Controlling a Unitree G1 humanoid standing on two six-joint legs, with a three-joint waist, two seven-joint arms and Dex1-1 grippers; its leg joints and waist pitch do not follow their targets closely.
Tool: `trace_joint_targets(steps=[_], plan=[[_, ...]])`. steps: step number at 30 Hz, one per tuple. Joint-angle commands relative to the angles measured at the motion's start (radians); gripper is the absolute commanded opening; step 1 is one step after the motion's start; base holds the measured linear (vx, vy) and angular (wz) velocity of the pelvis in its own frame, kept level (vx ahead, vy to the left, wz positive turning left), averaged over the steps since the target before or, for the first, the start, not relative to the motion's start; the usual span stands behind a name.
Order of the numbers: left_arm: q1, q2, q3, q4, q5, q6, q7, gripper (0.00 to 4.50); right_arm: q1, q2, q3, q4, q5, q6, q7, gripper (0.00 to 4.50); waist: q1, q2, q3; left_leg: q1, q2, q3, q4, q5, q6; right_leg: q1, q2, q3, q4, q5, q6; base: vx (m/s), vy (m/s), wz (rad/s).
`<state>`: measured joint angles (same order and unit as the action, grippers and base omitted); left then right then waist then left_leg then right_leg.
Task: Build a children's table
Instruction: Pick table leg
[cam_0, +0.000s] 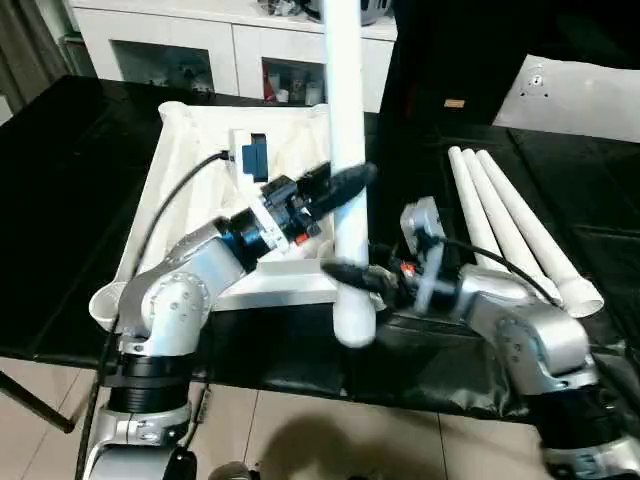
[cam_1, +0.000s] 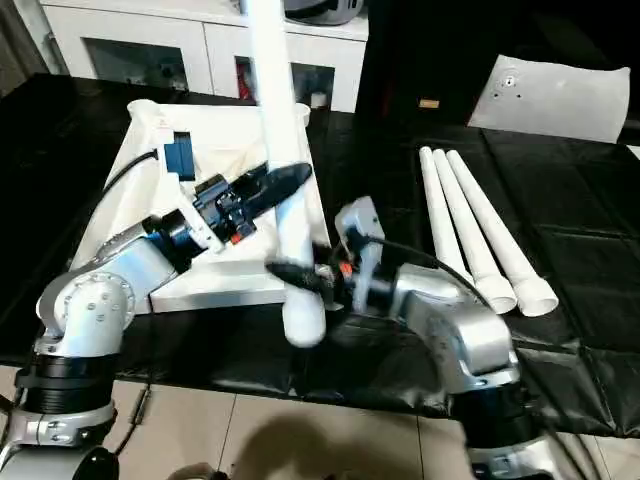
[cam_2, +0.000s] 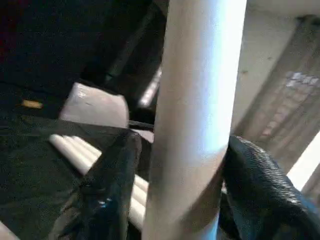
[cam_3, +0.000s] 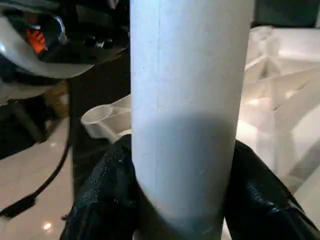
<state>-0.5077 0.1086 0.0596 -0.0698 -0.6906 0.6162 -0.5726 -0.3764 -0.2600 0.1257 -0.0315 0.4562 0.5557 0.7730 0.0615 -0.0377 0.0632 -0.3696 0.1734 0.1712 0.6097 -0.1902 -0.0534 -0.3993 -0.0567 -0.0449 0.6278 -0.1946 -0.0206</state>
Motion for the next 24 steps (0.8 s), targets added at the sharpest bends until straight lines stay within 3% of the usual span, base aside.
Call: trace_joint_targets(steps=[1, 3, 7, 10, 16, 24], plan=[[0.006, -0.004, -0.022, -0.017, 0.05, -0.016, 0.05, 2.93, -0.024, 0.01, -0.012, -0.017, -0.03, -0.038, -0.046, 1.85, 0.002, -0.003, -0.07, 0.005, 0.048, -0.014, -0.067, -0.107, 0.008, 0.057, -0.074, 0.047, -0.077, -0.176, -0.154, 0.0, 0.0, 0.0], [0.017, -0.01, -0.055, -0.025, 0.127, -0.051, 0.113, 2.93, -0.027, 0.033, 0.004, -0.028, -0.06, -0.055, -0.089, 1.85, 0.001, -0.002, -0.07, 0.006, 0.049, -0.014, -0.068, -0.11, 0.004, 0.056, -0.073, 0.047, -0.078, -0.171, -0.152, 0.0, 0.0, 0.0], [0.038, -0.052, -0.096, -0.055, 0.181, -0.086, 0.175, 2.93, -0.026, 0.073, 0.029, -0.045, -0.099, -0.074, -0.144, 1.85, 0.0, -0.003, -0.07, 0.004, 0.048, -0.014, -0.068, -0.117, 0.003, 0.056, -0.074, 0.049, -0.079, -0.184, -0.141, 0.0, 0.0, 0.0], [0.045, -0.108, -0.114, -0.059, 0.251, -0.11, 0.294, 2.57, -0.028, 0.114, 0.036, -0.042, -0.125, -0.088, -0.21, 1.85, -0.002, -0.005, -0.068, 0.004, 0.05, -0.015, -0.07, -0.134, -0.003, 0.054, -0.075, 0.048, -0.082, -0.205, -0.133, 0.0, 0.0, 0.0], [0.061, -0.21, -0.087, -0.079, 0.256, -0.144, 0.42, 2.57, -0.027, 0.152, 0.037, -0.023, -0.164, -0.115, -0.27, 1.84, -0.003, -0.009, -0.068, 0.0, 0.047, -0.015, -0.068, -0.138, -0.003, 0.055, -0.074, 0.049, -0.084, -0.204, -0.12, 0.0, 0.0, 0.0], [0.074, -0.233, -0.1, -0.094, 0.291, -0.175, 0.449, 2.57, -0.029, 0.168, 0.029, 0.004, -0.184, -0.138, -0.31, 1.84, -0.005, -0.011, -0.066, 0.001, 0.047, -0.015, -0.069, -0.152, 0.005, 0.05, -0.072, 0.048, -0.087, -0.227, -0.097, 0.0, 0.0, 0.0]])
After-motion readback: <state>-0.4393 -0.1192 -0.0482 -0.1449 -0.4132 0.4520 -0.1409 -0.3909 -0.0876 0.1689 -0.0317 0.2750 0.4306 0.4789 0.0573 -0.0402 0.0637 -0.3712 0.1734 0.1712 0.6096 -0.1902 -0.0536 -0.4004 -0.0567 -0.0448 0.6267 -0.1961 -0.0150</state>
